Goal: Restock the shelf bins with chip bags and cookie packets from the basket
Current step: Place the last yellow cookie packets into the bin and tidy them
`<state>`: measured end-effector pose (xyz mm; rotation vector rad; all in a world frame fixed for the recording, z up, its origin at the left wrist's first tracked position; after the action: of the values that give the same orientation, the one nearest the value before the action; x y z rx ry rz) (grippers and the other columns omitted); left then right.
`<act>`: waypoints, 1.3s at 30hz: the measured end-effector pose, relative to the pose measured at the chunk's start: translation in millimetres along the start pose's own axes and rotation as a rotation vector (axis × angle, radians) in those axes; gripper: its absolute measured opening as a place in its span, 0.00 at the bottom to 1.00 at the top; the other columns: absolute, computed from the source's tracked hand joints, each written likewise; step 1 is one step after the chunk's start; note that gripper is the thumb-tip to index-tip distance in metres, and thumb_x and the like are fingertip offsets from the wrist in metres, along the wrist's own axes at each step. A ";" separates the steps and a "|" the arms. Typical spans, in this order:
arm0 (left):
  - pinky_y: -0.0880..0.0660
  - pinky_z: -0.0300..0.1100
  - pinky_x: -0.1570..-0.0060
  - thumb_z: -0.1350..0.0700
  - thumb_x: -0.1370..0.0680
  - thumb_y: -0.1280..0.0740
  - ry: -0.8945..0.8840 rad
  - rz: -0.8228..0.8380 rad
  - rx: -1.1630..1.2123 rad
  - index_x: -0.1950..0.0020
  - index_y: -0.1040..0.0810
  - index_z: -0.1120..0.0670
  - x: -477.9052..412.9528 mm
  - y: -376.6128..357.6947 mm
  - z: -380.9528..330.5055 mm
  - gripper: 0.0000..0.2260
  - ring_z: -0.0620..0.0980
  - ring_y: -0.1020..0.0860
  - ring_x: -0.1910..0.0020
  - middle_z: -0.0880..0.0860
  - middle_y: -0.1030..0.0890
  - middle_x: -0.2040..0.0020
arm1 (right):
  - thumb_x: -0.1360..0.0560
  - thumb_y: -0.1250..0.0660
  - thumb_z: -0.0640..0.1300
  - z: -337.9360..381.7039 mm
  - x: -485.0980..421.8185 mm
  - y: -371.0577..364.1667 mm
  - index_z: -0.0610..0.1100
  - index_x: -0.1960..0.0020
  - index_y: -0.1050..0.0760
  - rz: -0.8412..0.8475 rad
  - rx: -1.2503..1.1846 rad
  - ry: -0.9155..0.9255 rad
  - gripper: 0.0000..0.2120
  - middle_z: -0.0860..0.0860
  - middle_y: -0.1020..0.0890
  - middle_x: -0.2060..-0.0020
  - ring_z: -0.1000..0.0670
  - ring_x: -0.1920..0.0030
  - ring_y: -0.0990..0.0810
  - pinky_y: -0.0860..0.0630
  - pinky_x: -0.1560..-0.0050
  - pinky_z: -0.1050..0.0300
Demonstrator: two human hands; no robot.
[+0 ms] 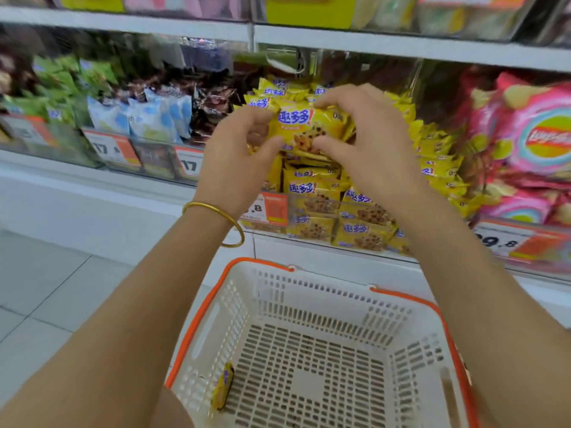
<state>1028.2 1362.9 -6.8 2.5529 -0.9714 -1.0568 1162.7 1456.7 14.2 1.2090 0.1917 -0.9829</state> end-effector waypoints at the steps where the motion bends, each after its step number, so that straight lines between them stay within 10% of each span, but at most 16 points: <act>1: 0.31 0.25 0.56 0.62 0.24 0.35 0.010 -0.001 -0.016 0.39 0.25 0.57 -1.2 -1.2 3.0 0.13 0.39 0.27 0.58 0.43 0.26 0.57 | 0.27 0.30 0.46 -3.2 -2.0 -4.9 0.50 0.38 0.27 0.007 0.053 0.002 0.17 0.53 0.26 0.46 0.56 0.47 0.30 0.36 0.48 0.63; 12: 0.27 0.54 0.47 0.64 0.26 0.33 -0.110 0.141 -0.456 0.48 0.20 0.58 -0.2 -7.8 28.7 0.08 0.58 0.25 0.47 0.56 0.20 0.50 | 0.26 0.31 0.46 -23.7 -7.5 1.2 0.52 0.41 0.26 0.128 0.041 -0.015 0.14 0.56 0.24 0.44 0.51 0.38 0.33 0.38 0.44 0.60; 23: 0.28 0.54 0.49 0.63 0.26 0.33 -0.083 0.183 -0.576 0.50 0.20 0.58 -5.5 -1.2 28.6 0.06 0.58 0.27 0.47 0.55 0.21 0.49 | 0.28 0.31 0.40 -24.5 -8.6 9.5 0.55 0.50 0.27 0.144 -0.110 -0.080 0.13 0.63 0.28 0.58 0.56 0.48 0.31 0.39 0.58 0.75; 30: 0.26 0.52 0.48 0.59 0.30 0.36 -0.023 0.204 -0.489 0.50 0.21 0.55 -4.0 -2.8 23.3 0.10 0.56 0.25 0.48 0.52 0.20 0.51 | 0.25 0.34 0.46 -25.1 -10.6 -2.9 0.51 0.40 0.24 0.195 0.210 0.053 0.13 0.51 0.28 0.48 0.47 0.41 0.33 0.36 0.45 0.55; 39: 0.26 0.54 0.50 0.50 0.29 0.36 -0.089 0.121 -0.391 0.54 0.21 0.54 -0.4 -7.3 18.3 0.10 0.55 0.24 0.52 0.49 0.21 0.57 | 0.27 0.33 0.45 -28.1 -2.0 -9.3 0.45 0.40 0.23 0.001 0.202 0.165 0.16 0.47 0.27 0.51 0.46 0.45 0.30 0.35 0.47 0.58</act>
<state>1019.0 1369.7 -22.9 2.1237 -0.8308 -1.1986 1164.9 1481.5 -2.1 1.4763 0.2253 -0.9179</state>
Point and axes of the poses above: each hand's wrist, its own x-axis away from the middle knuckle, its own y-axis out of the back of the hand, z = x × y, the point moved 1 cm from there along -x, towards the middle knuckle
